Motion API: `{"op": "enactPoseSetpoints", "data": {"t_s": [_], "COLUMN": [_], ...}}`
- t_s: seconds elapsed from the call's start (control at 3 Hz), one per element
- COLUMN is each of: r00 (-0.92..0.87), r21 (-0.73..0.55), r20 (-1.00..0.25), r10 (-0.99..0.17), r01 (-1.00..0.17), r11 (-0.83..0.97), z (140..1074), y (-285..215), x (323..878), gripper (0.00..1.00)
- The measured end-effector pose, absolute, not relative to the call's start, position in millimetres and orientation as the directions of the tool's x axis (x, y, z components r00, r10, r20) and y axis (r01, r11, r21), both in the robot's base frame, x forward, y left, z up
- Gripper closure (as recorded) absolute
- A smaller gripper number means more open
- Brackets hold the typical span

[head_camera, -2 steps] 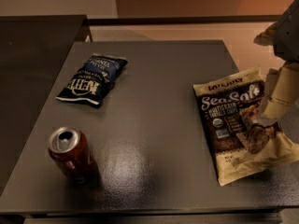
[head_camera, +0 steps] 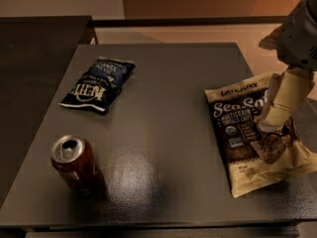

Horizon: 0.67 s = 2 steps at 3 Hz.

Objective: Move blue chip bag near coke can

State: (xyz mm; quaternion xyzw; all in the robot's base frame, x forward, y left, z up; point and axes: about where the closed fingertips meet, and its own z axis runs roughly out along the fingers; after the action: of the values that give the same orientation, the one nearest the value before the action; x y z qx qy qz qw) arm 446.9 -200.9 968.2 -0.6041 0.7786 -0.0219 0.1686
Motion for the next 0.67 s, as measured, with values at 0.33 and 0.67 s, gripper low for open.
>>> {"op": "enactPoseSetpoints", "data": {"t_s": [0.33,0.67], "r00": [-0.194,-0.158], "r21": [-0.230,-0.236], "r20": [-0.289,-0.368], "r10": [-0.937,-0.916], "r01": [-0.936,-0.937], "r11": [0.265,0.257], "z": [953,941], "y": [-171,-136], "x": [469,500], "gripper": [0.00,0.00]}}
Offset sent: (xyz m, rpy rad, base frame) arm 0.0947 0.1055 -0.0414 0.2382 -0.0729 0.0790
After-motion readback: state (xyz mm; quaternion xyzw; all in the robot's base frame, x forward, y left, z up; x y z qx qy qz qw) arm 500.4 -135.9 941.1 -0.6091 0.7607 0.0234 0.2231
